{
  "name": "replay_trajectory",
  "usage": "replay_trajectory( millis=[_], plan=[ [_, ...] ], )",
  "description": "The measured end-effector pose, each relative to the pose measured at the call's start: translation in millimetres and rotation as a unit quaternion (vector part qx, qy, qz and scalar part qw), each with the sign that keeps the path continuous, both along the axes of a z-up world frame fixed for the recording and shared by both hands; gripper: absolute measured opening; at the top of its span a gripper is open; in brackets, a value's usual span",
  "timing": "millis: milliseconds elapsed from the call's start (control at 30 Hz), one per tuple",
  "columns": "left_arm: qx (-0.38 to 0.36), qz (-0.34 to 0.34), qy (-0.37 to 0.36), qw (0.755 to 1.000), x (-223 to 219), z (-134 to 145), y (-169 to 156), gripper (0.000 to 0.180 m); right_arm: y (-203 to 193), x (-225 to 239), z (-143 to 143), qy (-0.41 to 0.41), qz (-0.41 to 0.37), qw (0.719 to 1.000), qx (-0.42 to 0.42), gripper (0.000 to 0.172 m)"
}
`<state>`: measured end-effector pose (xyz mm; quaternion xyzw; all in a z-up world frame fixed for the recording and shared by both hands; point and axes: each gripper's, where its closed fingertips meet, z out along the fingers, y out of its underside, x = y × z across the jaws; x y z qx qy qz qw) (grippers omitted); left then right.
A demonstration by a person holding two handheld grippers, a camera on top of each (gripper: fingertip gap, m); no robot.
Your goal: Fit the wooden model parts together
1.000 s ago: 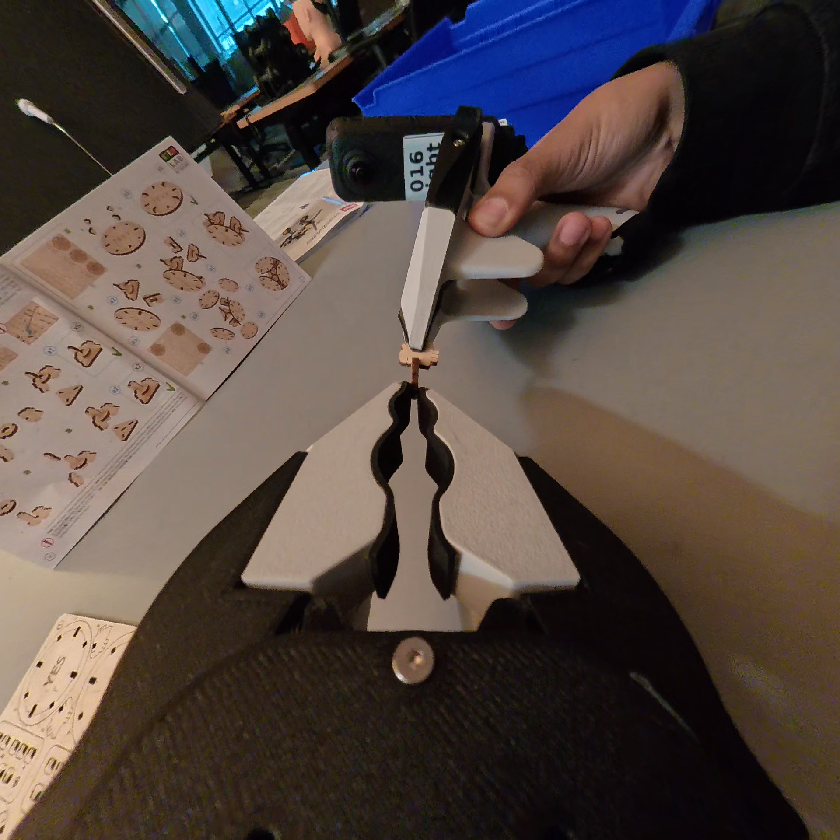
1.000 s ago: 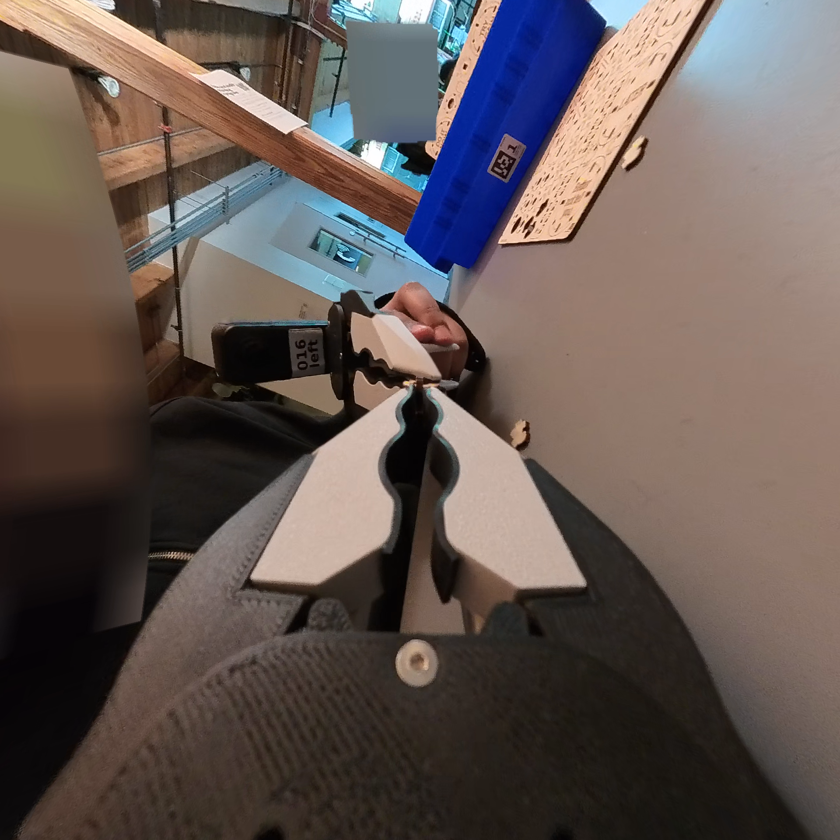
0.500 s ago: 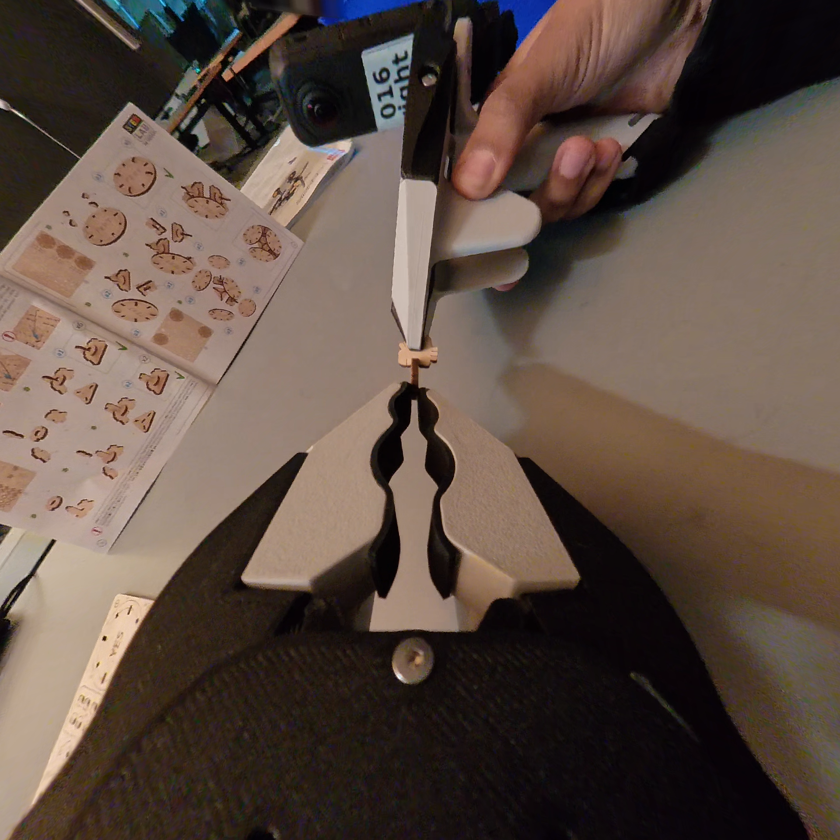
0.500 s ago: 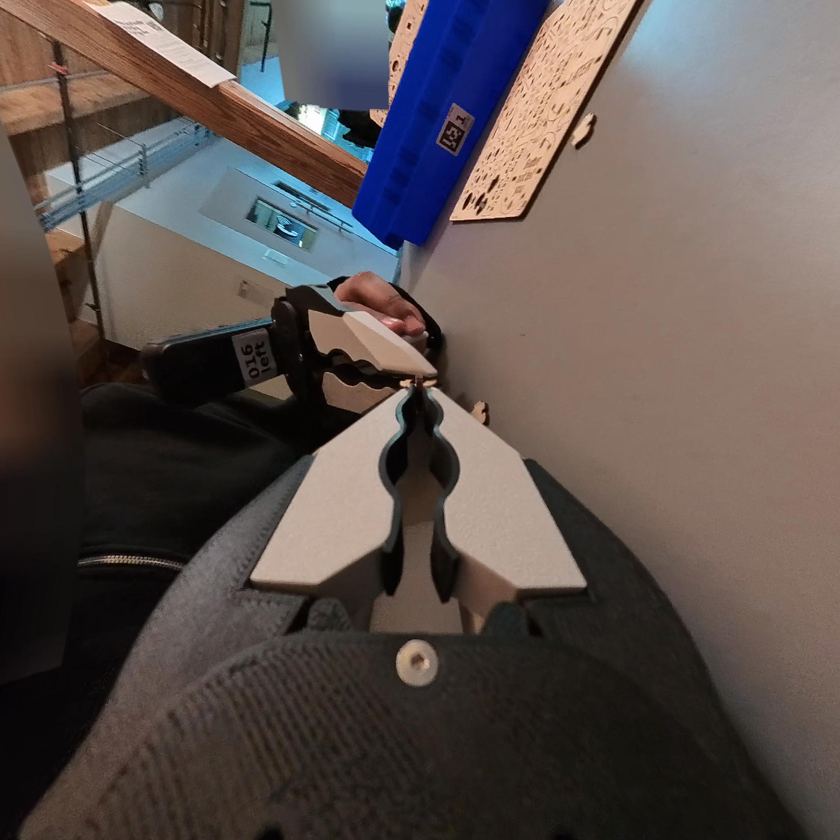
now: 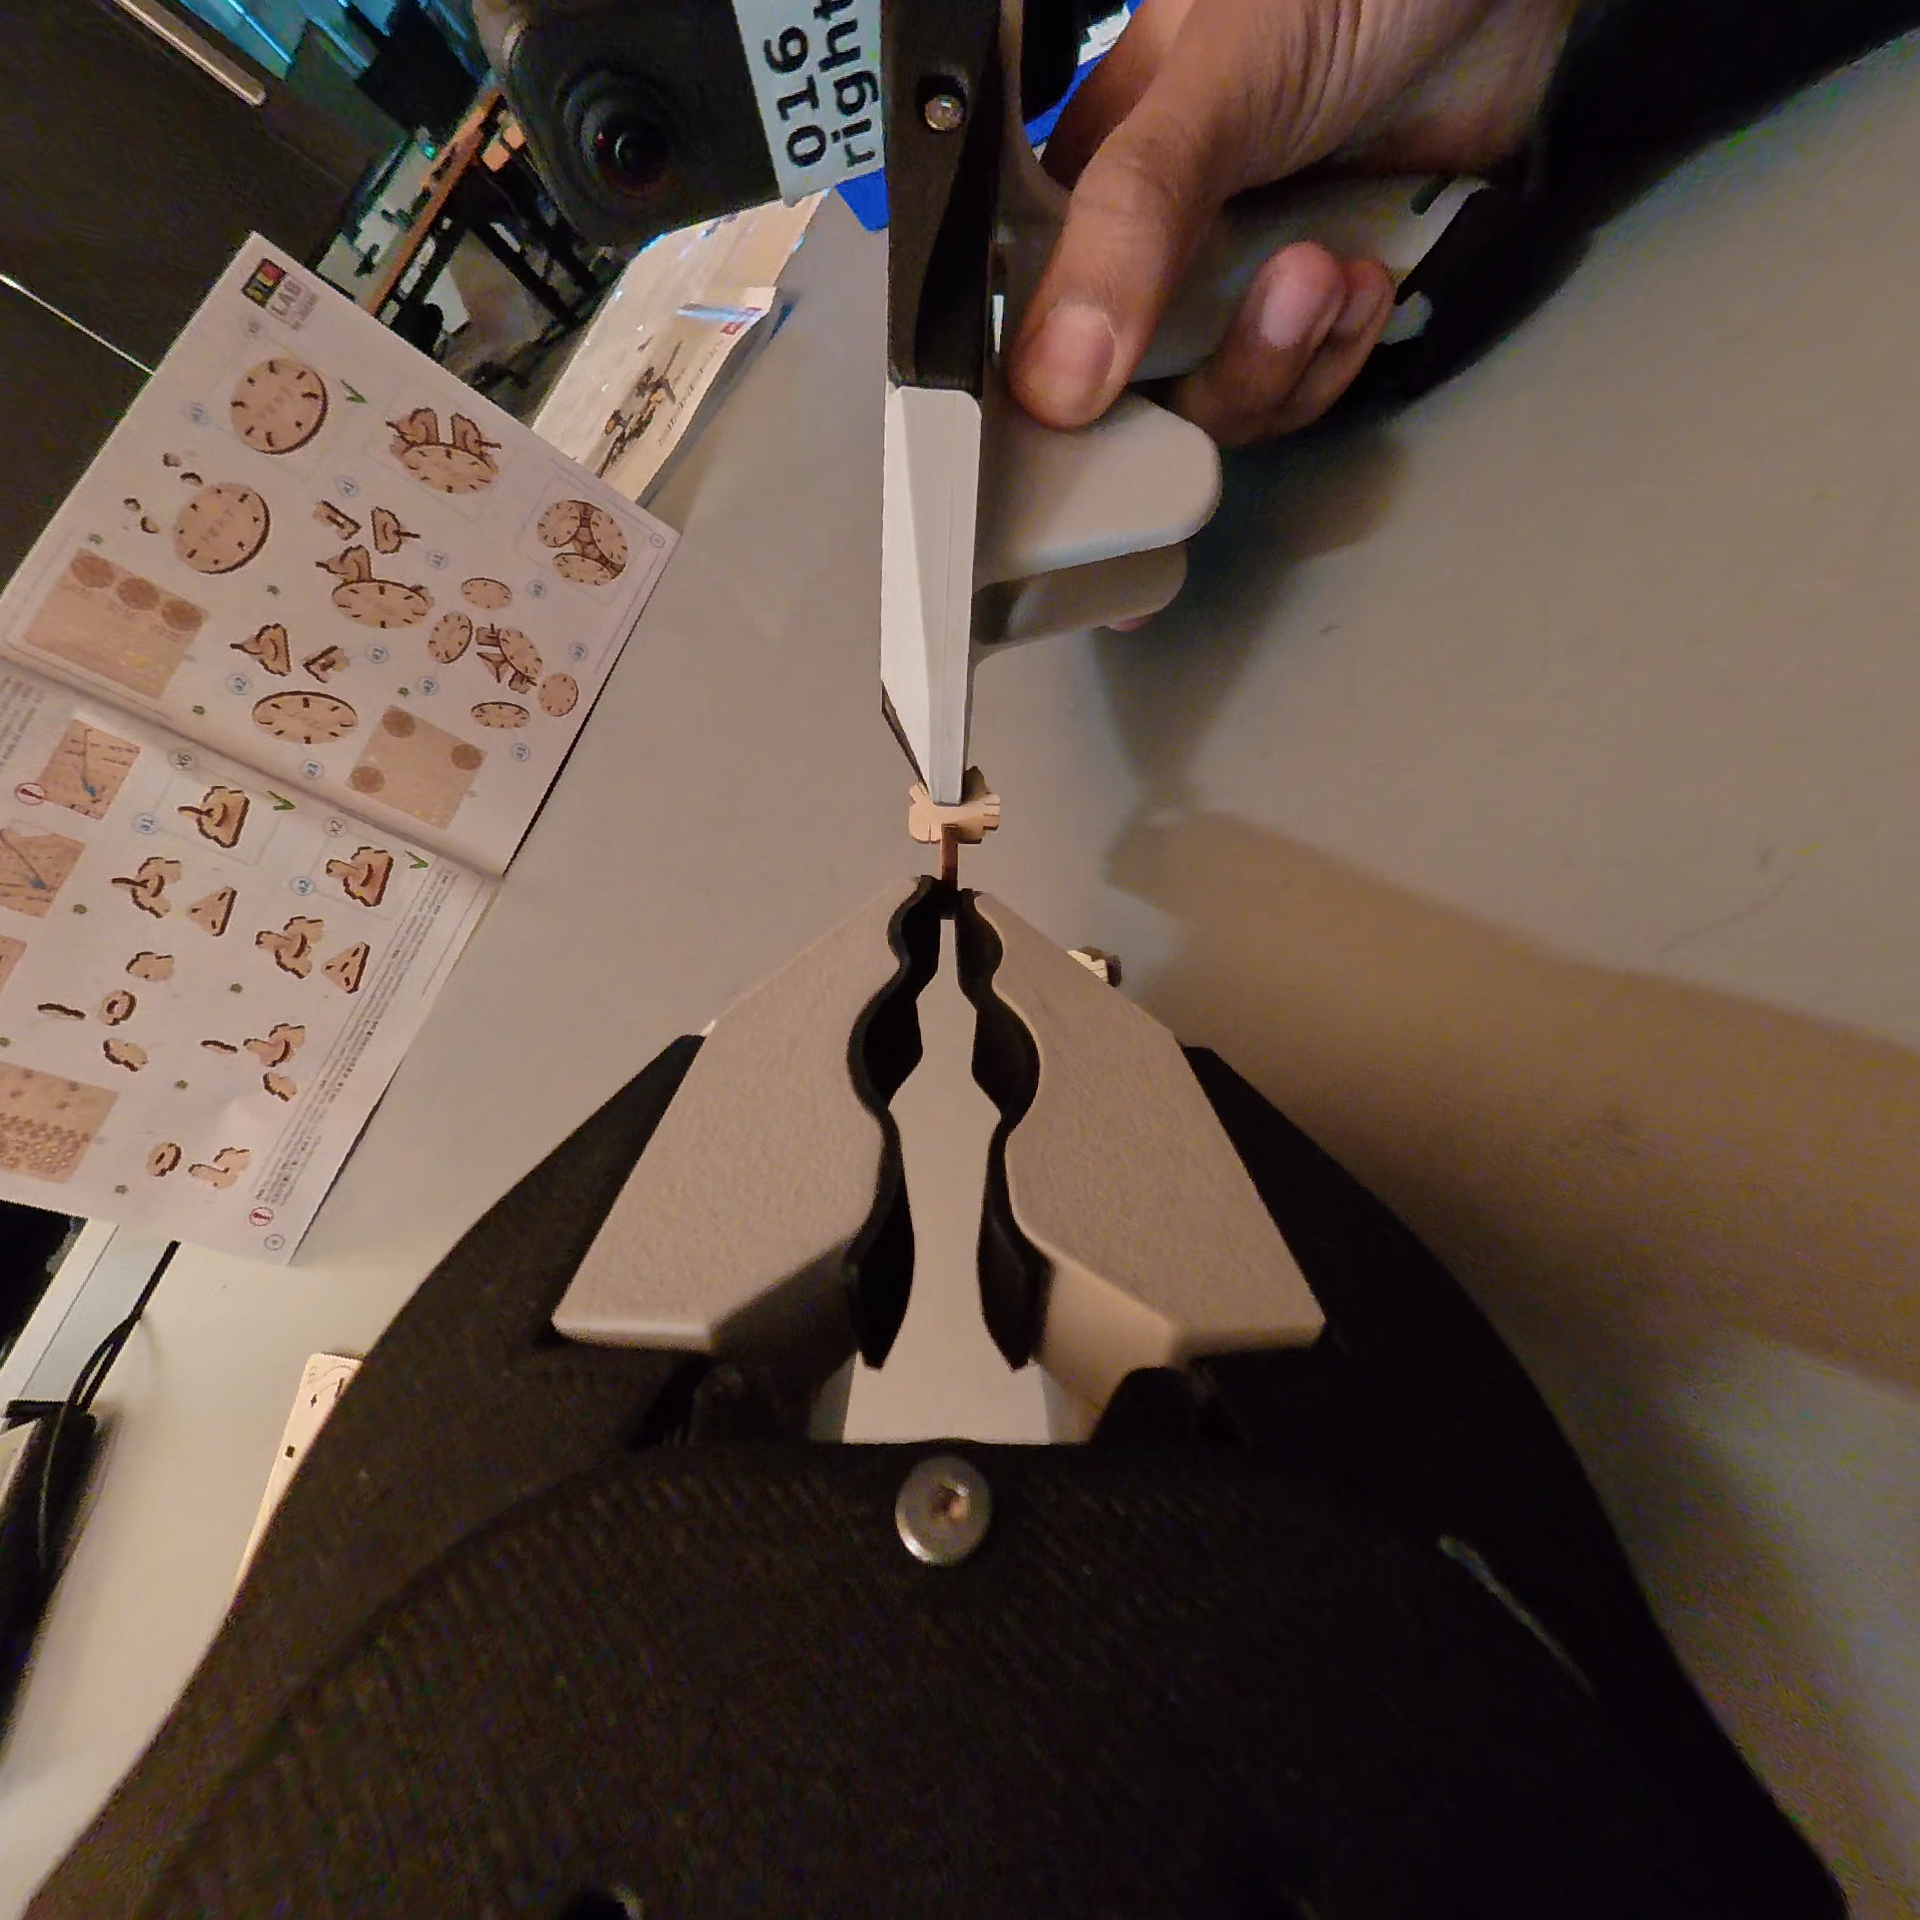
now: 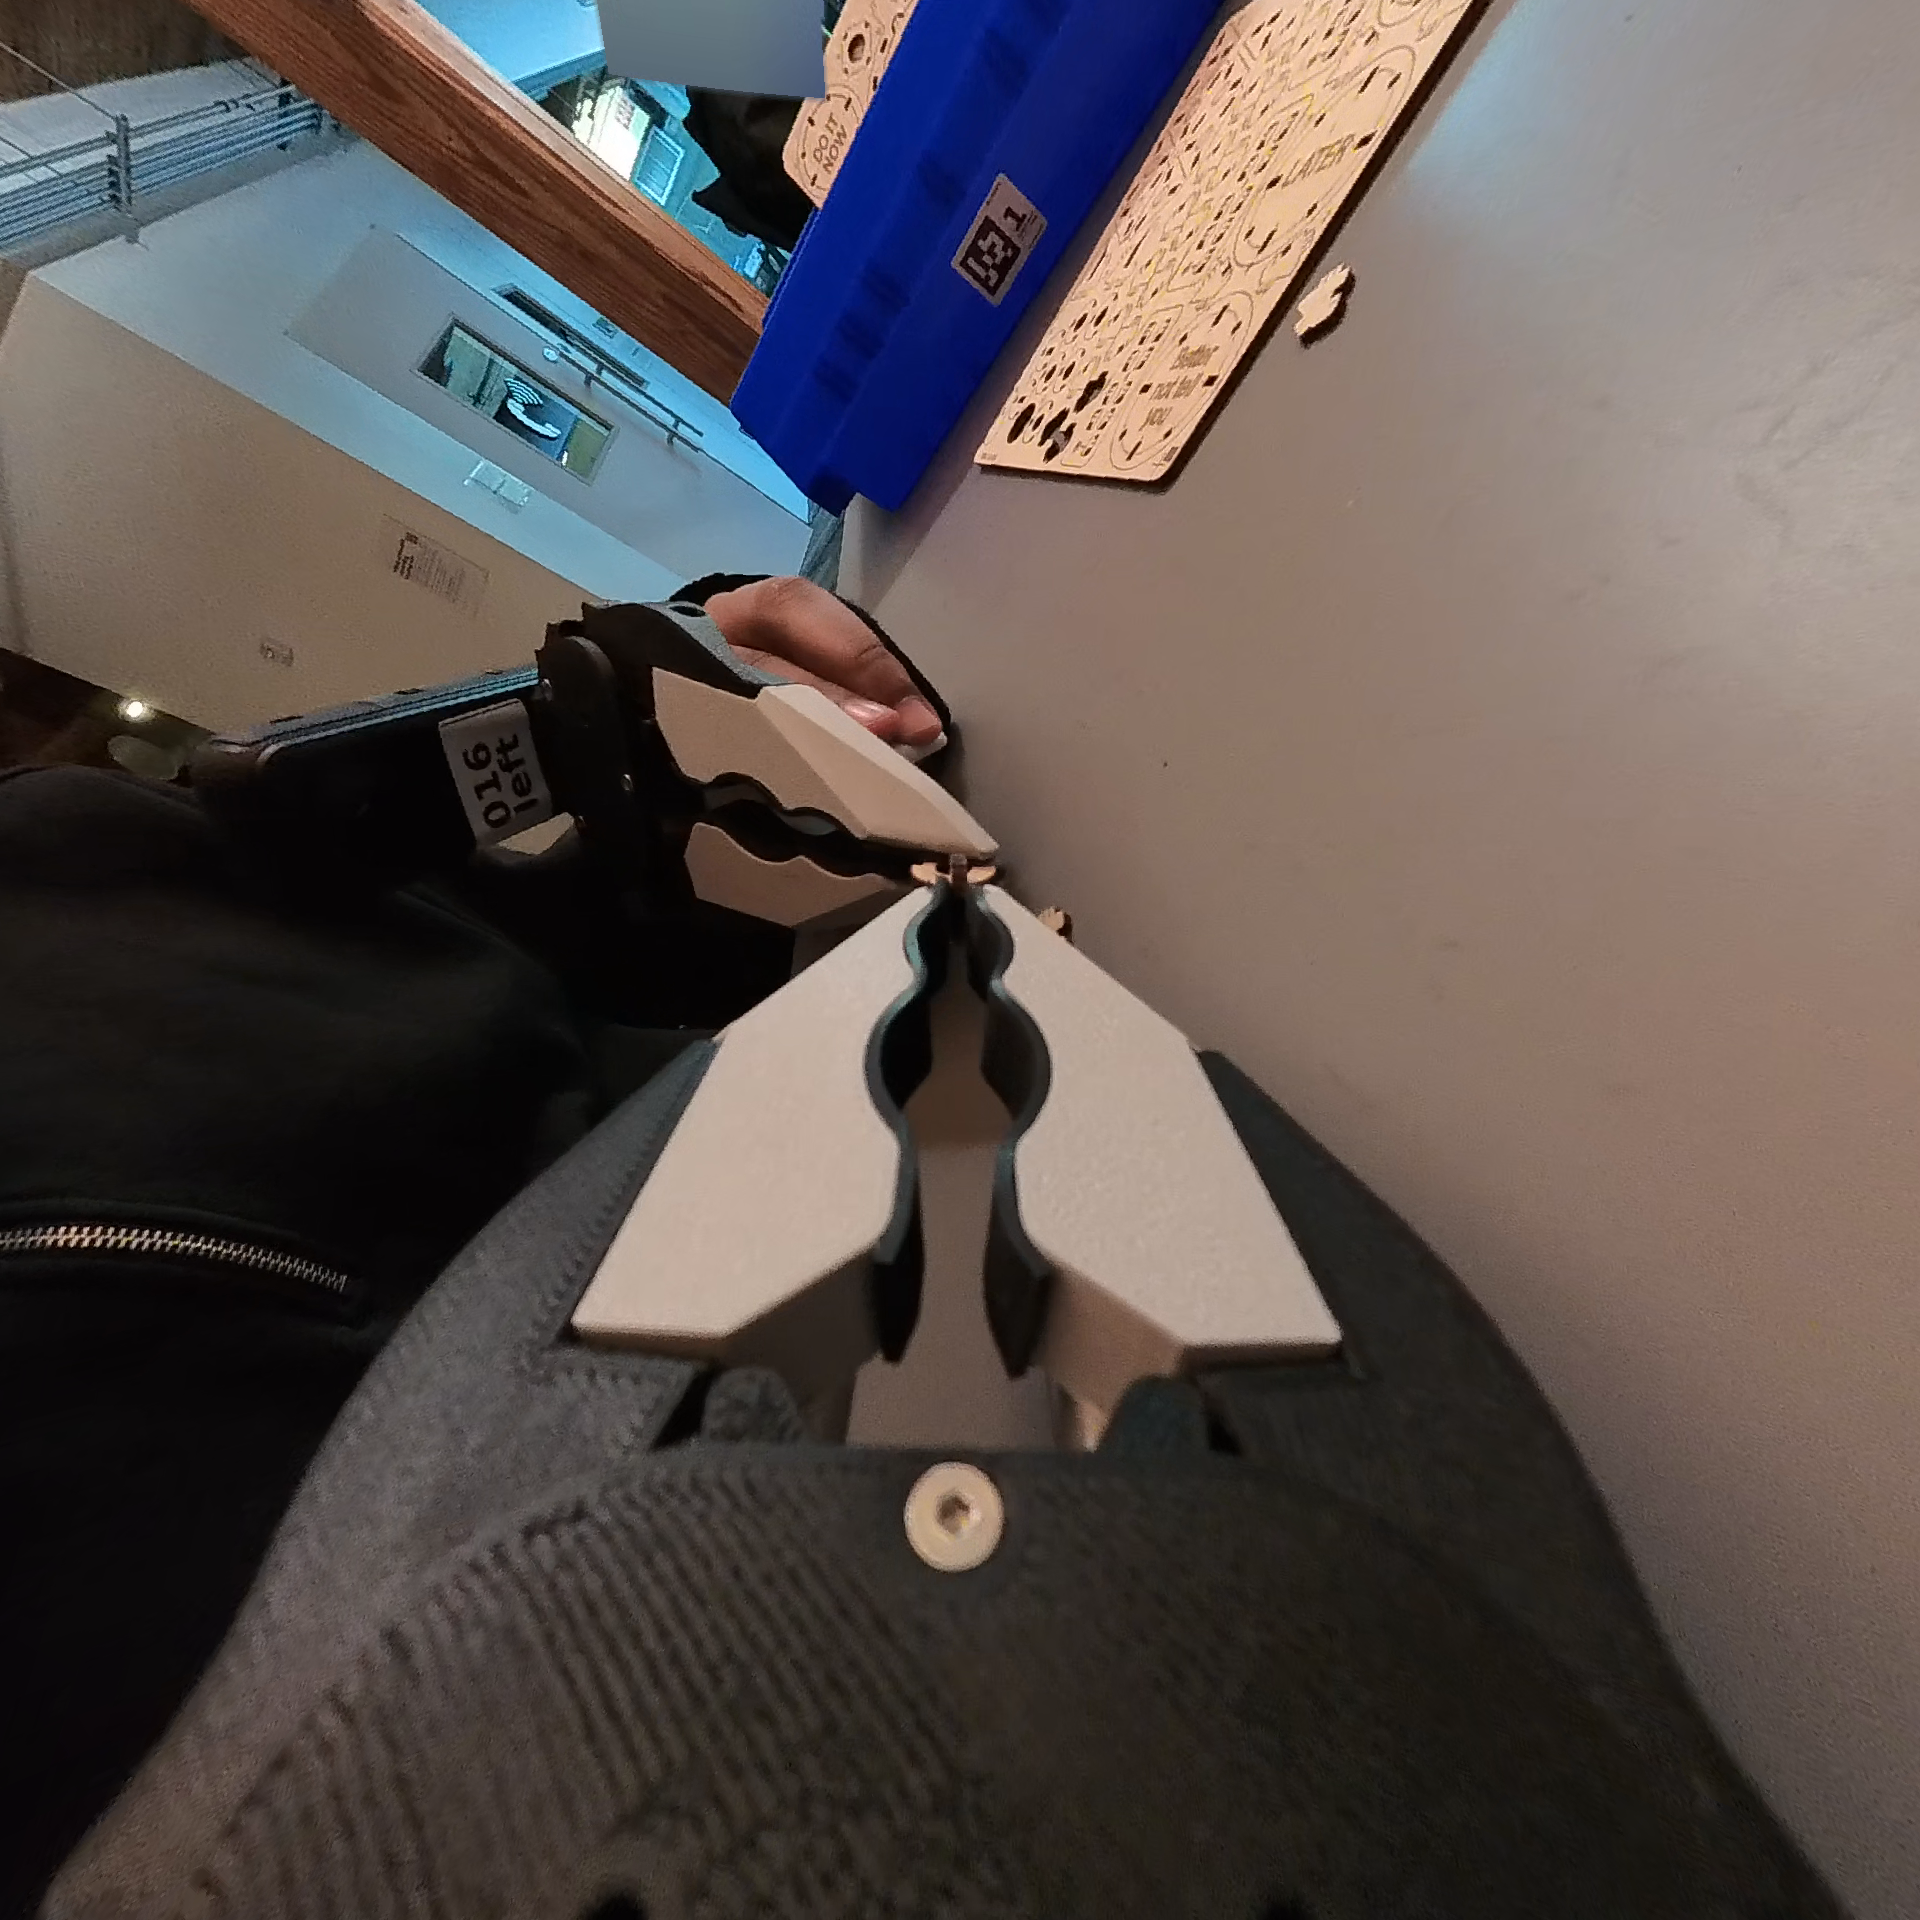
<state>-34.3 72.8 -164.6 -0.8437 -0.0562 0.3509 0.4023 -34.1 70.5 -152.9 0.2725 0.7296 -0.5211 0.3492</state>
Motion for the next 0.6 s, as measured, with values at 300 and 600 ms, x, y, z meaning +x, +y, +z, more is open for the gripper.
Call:
replay_trajectory(
  millis=[300, 600],
  plan=[
    [0.063, 0.011, -0.058, 0.996, -2, 14, -13, 0.023, 4, -8, 21, 0.031, -0.021, 0.998, -0.043, 0.0],
    [0.027, 0.002, -0.177, 0.984, 18, -13, -10, 0.032, 6, -13, 19, 0.107, -0.019, 0.994, -0.031, 0.0]
  ],
)
